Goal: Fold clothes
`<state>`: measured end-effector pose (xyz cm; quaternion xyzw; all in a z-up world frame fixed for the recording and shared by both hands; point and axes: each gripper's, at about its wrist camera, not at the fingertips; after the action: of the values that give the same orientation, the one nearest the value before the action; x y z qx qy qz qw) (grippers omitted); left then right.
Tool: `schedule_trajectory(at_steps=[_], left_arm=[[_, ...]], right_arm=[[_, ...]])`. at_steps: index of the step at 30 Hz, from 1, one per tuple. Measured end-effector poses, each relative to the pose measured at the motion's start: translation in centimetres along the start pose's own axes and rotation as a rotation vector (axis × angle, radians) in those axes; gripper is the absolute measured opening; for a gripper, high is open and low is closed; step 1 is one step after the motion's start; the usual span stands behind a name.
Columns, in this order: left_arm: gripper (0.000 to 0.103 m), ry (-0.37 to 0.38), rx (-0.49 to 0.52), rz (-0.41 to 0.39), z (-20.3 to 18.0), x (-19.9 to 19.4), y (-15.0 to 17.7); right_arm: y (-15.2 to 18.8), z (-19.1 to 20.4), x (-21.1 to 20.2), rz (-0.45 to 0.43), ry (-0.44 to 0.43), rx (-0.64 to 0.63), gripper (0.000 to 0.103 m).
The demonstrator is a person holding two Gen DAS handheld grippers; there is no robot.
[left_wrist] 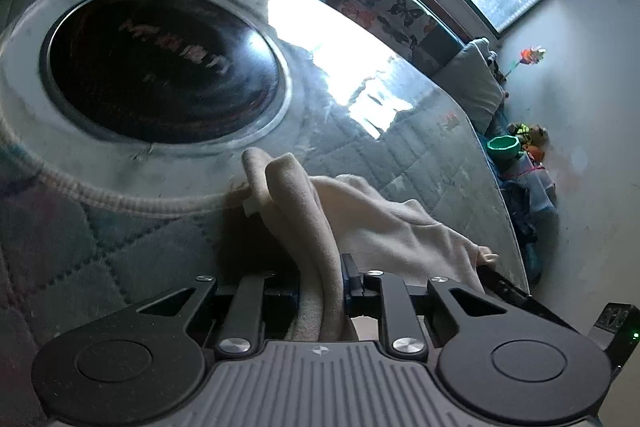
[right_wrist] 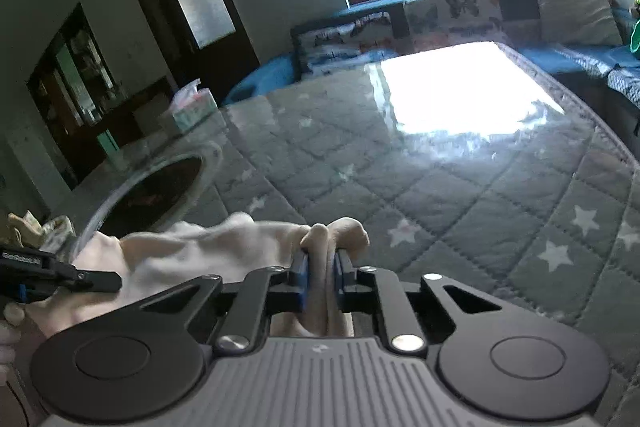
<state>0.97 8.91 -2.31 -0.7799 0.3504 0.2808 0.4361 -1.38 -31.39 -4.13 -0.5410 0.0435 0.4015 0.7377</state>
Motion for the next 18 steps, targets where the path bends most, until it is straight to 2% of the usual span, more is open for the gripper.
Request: schedule_trajectory(at_steps=[7,12,18], left_arm=[[0.017,0.049,0.114,-0.016,-4.5,0.5,-1.6],[0.016,0.103,0.193,0.004,-9.0,2.6,-2.1],[0.016,0.174,0.257,0.029,-14.3,5.5,-2.2]], right_arm=[[-1.9,0.0,-4.4,-0.109,0.024,-0.028,0.010],[-3.6,-1.6,-7.7,-0.171,0.127,-0.045,0.010],[-5.6,-4.5,-10.3,-0.201,0.274,-0.057,0.010]])
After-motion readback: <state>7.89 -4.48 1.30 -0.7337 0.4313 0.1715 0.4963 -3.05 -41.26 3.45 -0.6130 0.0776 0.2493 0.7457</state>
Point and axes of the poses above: each gripper's, at about its wrist camera, not at the fingertips, and x roughly the way its jaws point, z to its left, y to its underside, and after that the axes turned 8 degrees about -y, right-handed
